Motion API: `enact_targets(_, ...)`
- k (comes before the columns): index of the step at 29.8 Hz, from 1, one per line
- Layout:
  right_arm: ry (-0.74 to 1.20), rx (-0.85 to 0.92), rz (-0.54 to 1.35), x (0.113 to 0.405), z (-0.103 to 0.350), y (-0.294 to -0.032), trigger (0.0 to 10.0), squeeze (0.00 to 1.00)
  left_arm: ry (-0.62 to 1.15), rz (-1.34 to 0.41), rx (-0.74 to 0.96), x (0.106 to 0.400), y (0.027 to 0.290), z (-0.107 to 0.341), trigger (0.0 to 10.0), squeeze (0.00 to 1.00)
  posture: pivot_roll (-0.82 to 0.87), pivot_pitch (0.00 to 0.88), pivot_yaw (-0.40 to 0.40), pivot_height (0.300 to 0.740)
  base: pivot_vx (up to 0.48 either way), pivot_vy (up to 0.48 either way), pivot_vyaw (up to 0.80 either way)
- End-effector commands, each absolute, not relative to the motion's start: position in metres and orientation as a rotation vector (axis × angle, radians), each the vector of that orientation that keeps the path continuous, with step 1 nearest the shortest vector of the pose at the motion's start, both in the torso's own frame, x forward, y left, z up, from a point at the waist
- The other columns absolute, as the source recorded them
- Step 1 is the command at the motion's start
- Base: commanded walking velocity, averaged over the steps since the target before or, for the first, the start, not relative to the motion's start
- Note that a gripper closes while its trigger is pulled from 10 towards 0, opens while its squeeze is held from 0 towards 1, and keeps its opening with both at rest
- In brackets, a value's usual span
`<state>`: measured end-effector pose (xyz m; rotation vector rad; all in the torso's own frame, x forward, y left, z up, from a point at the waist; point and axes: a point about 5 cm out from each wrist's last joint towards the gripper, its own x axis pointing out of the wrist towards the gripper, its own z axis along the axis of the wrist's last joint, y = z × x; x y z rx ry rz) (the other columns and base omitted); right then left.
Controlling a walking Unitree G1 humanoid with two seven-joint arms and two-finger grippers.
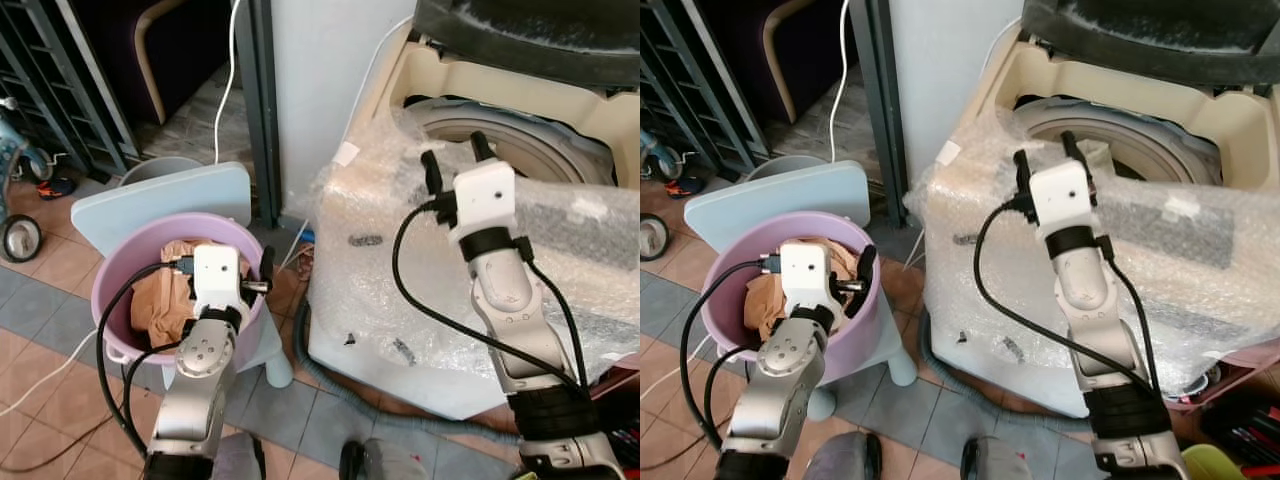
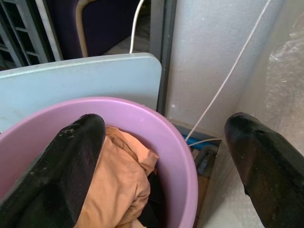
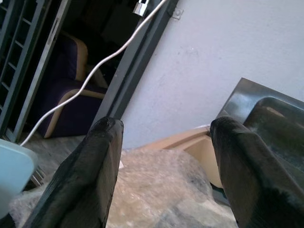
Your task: Clothes washing
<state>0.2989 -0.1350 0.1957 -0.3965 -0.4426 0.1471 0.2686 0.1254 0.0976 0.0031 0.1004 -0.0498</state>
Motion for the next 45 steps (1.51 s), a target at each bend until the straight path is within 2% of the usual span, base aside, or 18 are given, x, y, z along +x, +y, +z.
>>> enact_targets(1,-0.441,-0.4,0.171,0.292,0.196,-0.13,10.0,1.0,0.105,-0.045,0.005,0.269,0.126,0.097,10.0,0.0,0.03,0.091,-0.016,0.74,0.0,0.0,0.8)
enact_targets(6,-0.433,-0.4,0.181,0.29,0.196,-0.128,10.0,1.0,0.105,-0.042,0.004,0.269,0.126,0.098,10.0,0.0,0.03,0.092,-0.016,0.74,0.0,0.0,0.8)
enact_targets(11,-0.421,-0.397,0.197,0.295,0.196,-0.125,10.0,1.0,0.113,-0.04,-0.005,0.268,0.124,0.097,10.0,0.0,0.03,0.101,-0.018,0.74,0.0,0.444,0.67)
enact_targets(12,-0.414,-0.396,0.201,0.296,0.196,-0.124,10.0,0.96,0.113,-0.039,-0.006,0.268,0.124,0.097,10.0,0.0,0.03,0.107,-0.019,0.74,0.0,0.48,0.51)
enact_targets(13,-0.405,-0.394,0.205,0.296,0.195,-0.124,10.0,0.05,0.114,-0.037,-0.007,0.267,0.124,0.097,10.0,0.0,0.03,0.109,-0.019,0.74,0.0,0.48,0.0)
enact_targets(14,-0.405,-0.394,0.205,0.296,0.195,-0.124,10.0,0.05,0.114,-0.037,-0.007,0.267,0.124,0.097,10.0,0.0,0.03,0.109,-0.019,0.74,0.0,0.48,0.0)
enact_targets(15,-0.399,-0.394,0.208,0.297,0.195,-0.123,10.0,0.0,0.115,-0.035,-0.009,0.267,0.125,0.097,10.0,0.0,0.04,0.115,-0.019,0.74,0.0,0.48,0.0)
enact_targets(26,-0.376,-0.354,0.24,0.295,0.193,-0.118,10.0,0.0,0.126,-0.028,-0.005,0.263,0.128,0.097,10.0,0.0,0.03,0.132,-0.016,0.74,0.0,0.48,0.0)
enact_targets(36,-0.23,-0.319,0.222,0.288,0.158,-0.13,10.0,0.0,0.096,-0.009,0.014,0.261,0.133,0.103,10.0,0.0,0.04,0.142,-0.013,0.74,0.0,0.48,0.0)
enact_targets(39,-0.116,-0.199,0.138,0.286,0.138,-0.142,10.0,0.0,0.053,-0.019,0.008,0.258,0.136,0.11,10.0,0.0,0.04,0.143,-0.012,0.74,0.0,0.0,0.0)
enact_targets(45,-0.064,-0.171,0.121,0.285,0.128,-0.144,10.0,0.0,0.057,-0.049,-0.012,0.255,0.137,0.11,10.0,0.0,0.04,0.141,-0.01,0.74,0.0,0.0,0.0)
